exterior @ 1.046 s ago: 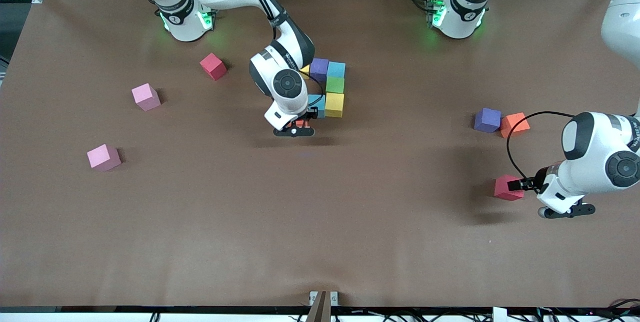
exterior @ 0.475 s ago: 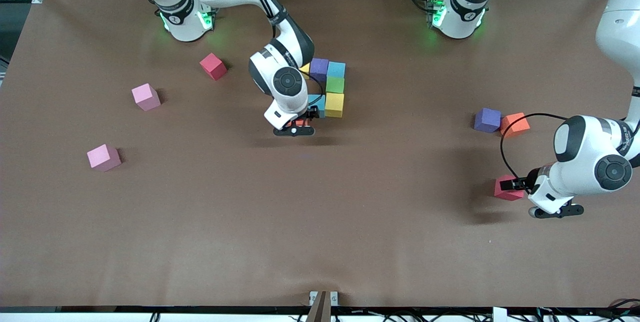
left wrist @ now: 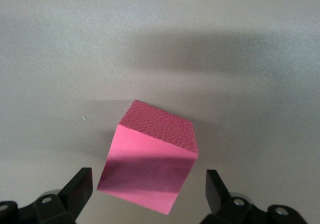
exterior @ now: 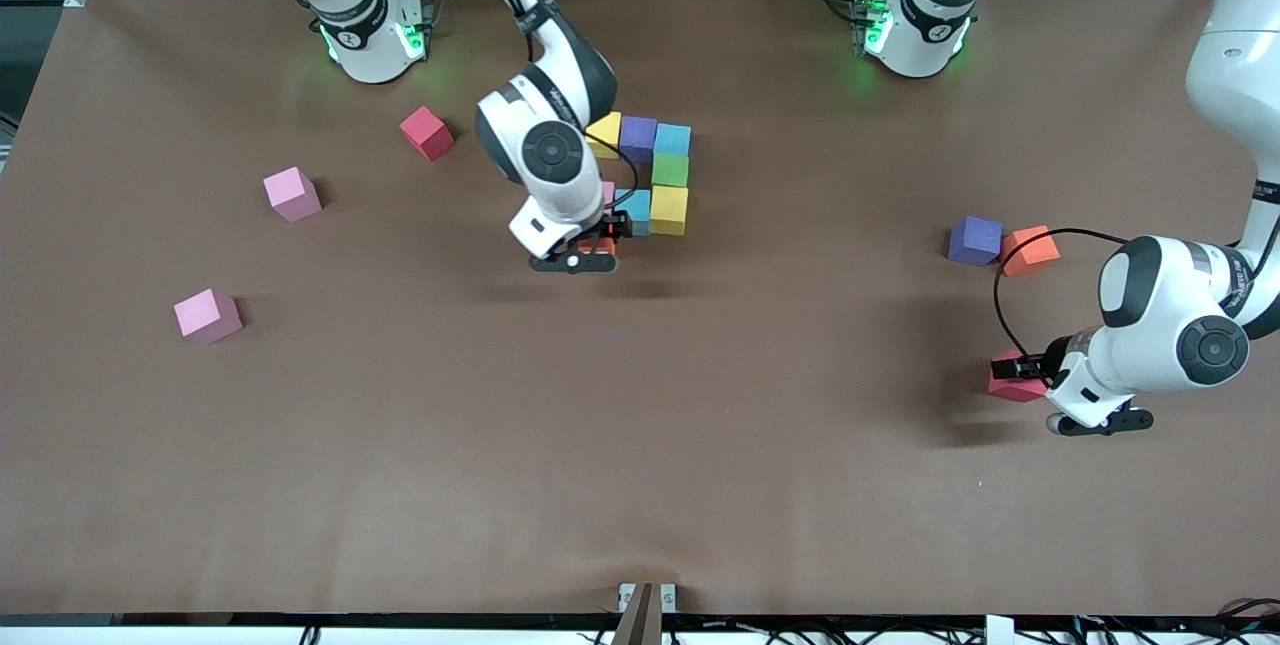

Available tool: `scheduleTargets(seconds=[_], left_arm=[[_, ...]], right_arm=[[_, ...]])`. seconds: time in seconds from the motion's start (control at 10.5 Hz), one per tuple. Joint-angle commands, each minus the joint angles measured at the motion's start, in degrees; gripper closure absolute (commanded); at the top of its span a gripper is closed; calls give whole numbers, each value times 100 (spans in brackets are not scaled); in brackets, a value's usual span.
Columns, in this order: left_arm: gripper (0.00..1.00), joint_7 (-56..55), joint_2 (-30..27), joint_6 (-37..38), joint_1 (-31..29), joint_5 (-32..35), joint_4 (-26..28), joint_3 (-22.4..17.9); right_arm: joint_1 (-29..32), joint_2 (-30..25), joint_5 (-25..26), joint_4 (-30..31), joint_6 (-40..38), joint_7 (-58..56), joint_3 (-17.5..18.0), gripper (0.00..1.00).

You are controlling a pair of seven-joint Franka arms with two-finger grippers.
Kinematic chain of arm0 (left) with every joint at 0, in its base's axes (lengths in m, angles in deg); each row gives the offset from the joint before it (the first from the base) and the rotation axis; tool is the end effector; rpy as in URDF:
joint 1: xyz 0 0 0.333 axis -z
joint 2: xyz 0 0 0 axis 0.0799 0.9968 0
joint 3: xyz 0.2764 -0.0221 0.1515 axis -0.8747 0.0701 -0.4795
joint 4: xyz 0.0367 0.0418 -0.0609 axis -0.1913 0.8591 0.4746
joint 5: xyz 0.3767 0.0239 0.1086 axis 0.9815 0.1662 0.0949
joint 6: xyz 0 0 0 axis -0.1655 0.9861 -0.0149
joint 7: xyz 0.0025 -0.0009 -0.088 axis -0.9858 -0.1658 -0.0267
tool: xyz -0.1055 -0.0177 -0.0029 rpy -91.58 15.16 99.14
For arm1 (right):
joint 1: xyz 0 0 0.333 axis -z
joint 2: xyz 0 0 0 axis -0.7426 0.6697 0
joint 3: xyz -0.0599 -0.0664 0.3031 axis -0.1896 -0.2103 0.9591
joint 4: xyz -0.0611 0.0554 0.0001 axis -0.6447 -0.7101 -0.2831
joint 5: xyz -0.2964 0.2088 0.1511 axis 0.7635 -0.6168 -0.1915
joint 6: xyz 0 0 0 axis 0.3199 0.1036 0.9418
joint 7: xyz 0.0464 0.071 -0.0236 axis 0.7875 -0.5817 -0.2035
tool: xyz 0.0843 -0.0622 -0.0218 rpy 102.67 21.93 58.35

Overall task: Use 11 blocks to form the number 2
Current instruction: 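Lower the orange cube with the right gripper while the left gripper grasps red, then grasp the light pink cube with the right gripper while the left gripper lifts red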

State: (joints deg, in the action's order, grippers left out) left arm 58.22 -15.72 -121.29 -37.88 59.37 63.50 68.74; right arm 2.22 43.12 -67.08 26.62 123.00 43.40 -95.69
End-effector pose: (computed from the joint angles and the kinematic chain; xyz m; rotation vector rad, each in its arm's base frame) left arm 0.6780 0.0540 0.2215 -3.1082 -0.1367 0.2228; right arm 0.4793 0.4137 0.2692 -3.1256 0.0785 0.2195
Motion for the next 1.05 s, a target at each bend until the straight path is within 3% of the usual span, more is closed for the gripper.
scheduleTargets(seconds=[0.0,0.29,0.67,0.95], left_arm=[[0,111,51,-40,-28,-33,12,21],[4,111,69,-40,-19,-7,47,-14],[35,32,78,-40,25,-6,47,-14],[58,-99,69,-40,104,-15,12,-14]], right_arm=[[739,-443,71,127,-511,-325,69,0],[1942,-470,71,110,-750,-765,60,0],[3525,-646,193,22,-1506,-977,7,0],[4710,-593,826,-179,-1445,-995,-10,0]])
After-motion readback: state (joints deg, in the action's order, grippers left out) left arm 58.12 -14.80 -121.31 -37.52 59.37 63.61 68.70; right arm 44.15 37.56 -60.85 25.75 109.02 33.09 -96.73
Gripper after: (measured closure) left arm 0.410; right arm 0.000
